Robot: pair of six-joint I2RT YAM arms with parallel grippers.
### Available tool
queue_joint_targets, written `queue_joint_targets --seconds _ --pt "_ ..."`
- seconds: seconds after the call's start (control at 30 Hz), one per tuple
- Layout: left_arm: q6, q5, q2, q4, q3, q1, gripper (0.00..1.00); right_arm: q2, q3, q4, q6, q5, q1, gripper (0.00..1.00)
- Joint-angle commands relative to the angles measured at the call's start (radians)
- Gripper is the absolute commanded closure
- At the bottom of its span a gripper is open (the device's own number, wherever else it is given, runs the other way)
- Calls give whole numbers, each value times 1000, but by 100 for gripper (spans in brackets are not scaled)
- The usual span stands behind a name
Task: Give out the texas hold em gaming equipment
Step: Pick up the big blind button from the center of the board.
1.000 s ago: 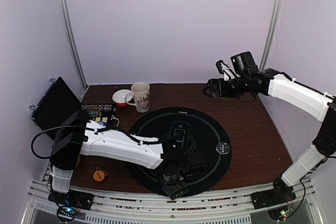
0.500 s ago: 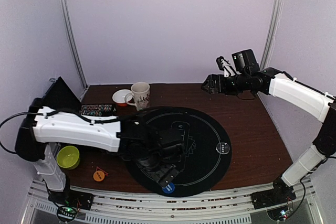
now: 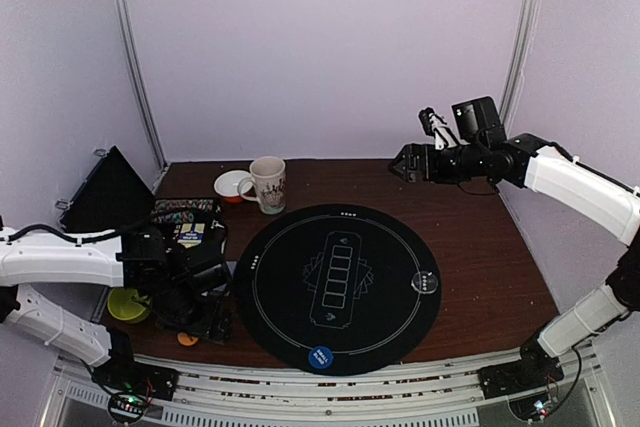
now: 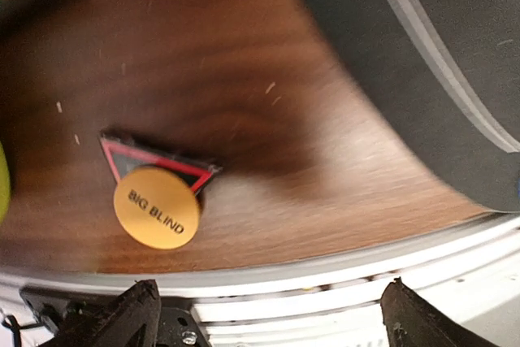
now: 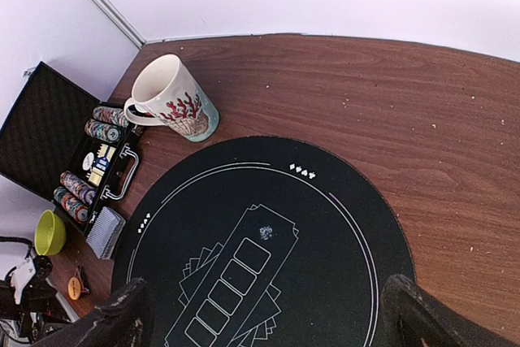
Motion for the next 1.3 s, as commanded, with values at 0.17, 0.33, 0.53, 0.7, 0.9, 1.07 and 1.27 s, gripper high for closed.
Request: queue_joint_targets --seconds 0.17,0.33,0.53,0.7,0.9,1.07,1.27 --pt "-53 -89 42 27 -72 141 2 10 9 -15 -19 5 5 0" --pt "-7 -12 -22 140 -174 207 2 5 9 -17 -25 17 5 0" --pt "40 38 -46 205 -257 269 3 15 20 -18 -27 17 6 0" --pt "87 44 -30 263 -259 299 10 25 27 -25 -31 17 5 0" --pt "108 60 0 246 -256 301 18 24 32 -28 -37 31 6 0" --pt "96 41 -28 172 -243 301 21 30 36 -32 -39 31 5 0" --pt "90 47 -67 130 -247 301 31 38 44 -36 -40 25 5 0"
